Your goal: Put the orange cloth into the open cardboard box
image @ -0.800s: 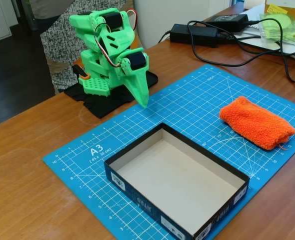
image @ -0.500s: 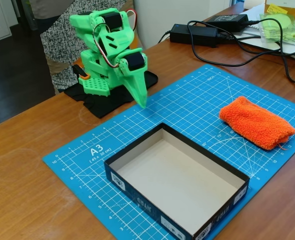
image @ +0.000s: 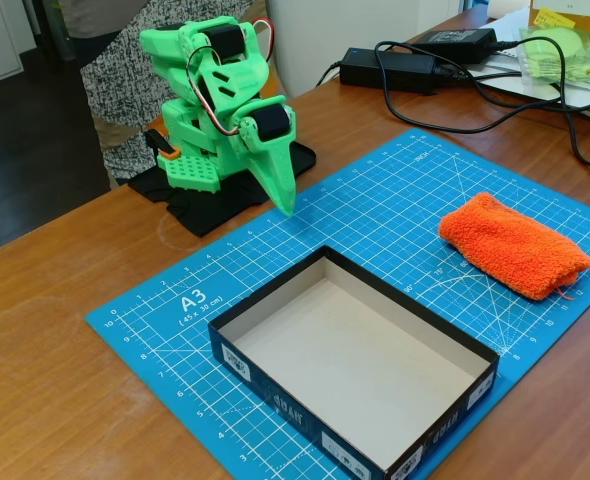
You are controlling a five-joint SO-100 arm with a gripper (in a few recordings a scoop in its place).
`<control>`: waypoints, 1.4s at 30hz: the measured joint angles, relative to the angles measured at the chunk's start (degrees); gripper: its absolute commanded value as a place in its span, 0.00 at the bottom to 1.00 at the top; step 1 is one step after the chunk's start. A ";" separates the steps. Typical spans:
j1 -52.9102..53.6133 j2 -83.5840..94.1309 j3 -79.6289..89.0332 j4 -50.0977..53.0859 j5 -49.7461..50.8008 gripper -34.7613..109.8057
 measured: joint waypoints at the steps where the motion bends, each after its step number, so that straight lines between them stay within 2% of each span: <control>1: 0.00 0.00 0.00 0.00 0.00 0.24; 24: 0.00 0.00 0.00 0.26 -0.70 0.24; 28: -2.29 -0.97 -6.86 3.25 -1.58 0.24; 33: -3.69 -22.15 -24.43 2.64 -2.20 0.24; 42: -18.37 -71.98 -64.69 6.59 -5.80 0.25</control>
